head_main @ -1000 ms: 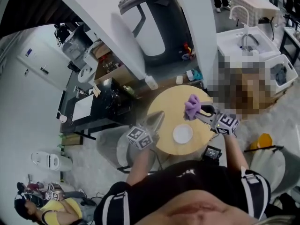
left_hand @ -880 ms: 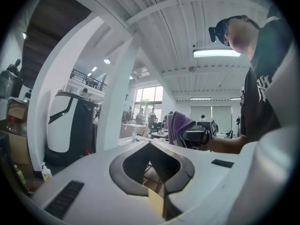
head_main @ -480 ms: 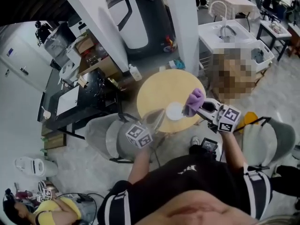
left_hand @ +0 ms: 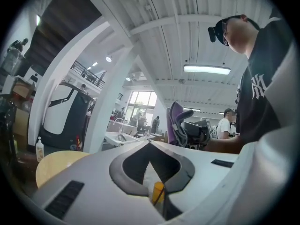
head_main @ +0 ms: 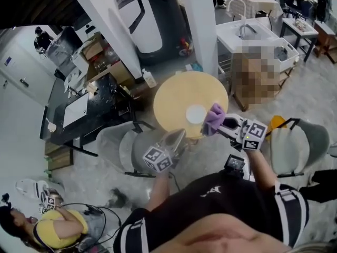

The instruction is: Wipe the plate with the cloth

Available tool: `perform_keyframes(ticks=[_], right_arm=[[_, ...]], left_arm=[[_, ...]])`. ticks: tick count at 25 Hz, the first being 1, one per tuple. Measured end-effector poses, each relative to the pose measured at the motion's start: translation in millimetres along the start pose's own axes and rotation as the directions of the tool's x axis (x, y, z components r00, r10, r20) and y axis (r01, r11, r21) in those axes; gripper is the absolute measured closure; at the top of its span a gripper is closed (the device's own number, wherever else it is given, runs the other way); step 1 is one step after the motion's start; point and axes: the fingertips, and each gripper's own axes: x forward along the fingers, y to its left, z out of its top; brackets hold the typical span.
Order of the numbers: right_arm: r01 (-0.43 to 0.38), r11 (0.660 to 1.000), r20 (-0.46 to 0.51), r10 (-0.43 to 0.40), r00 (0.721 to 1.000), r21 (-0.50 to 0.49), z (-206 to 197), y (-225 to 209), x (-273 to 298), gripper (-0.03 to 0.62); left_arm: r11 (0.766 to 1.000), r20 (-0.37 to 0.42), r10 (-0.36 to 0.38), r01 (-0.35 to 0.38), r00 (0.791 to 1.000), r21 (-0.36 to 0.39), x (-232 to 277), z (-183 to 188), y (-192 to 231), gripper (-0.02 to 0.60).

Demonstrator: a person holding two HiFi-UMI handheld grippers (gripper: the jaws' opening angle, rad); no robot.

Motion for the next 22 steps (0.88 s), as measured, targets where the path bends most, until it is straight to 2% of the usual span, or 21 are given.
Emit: perform_keyframes(ticks=[3, 5, 7, 9, 11, 15, 19, 22], right_arm=[[-0.009, 1.000, -0.016, 0.009, 1.000, -0.019, 4, 0, 10, 0.510], [-0.028, 0.999, -0.011, 0.028, 1.000, -0.044, 11, 4, 19, 0.511], [-0.046, 0.996, 0.006, 0.046, 0.999, -0.074, 14, 10, 24, 0.510], [-0.061, 0.997, 0.044, 0.063, 0.997, -0.050, 16, 12, 22, 0.510], [-0.075, 0.996, 0.077, 0.078, 0.994, -0.037, 18, 16, 18, 0.510], [-0.038, 0.995, 0.022, 0.040, 0.999, -0.096, 11, 14, 18, 0.510], [-0.033, 0.998, 0.026, 0.034, 0.999, -0.057, 7, 16, 18, 0.510], [-0.001, 0.999, 0.005, 0.001, 1.000, -0.047, -1, 13, 8, 0.510]], left_arm=[[0.999, 0.014, 0.013, -0.014, 1.000, 0.031, -6, 19, -3, 0.568], [0.998, 0.010, -0.006, 0.006, 1.000, 0.058, -9, 31, -8, 0.568], [0.996, -0.006, -0.028, 0.028, 1.000, 0.089, -10, 34, -11, 0.568], [0.995, -0.020, -0.019, 0.021, 1.000, 0.102, -8, 31, -10, 0.568], [0.995, -0.017, -0.013, 0.015, 1.000, 0.097, -8, 30, -11, 0.568], [0.994, -0.038, -0.060, 0.064, 0.997, 0.087, -5, 20, -15, 0.568], [0.997, -0.050, -0.049, 0.052, 0.998, 0.061, -3, 13, -10, 0.568], [0.995, -0.057, -0.066, 0.070, 0.996, 0.069, 2, 10, -15, 0.568]])
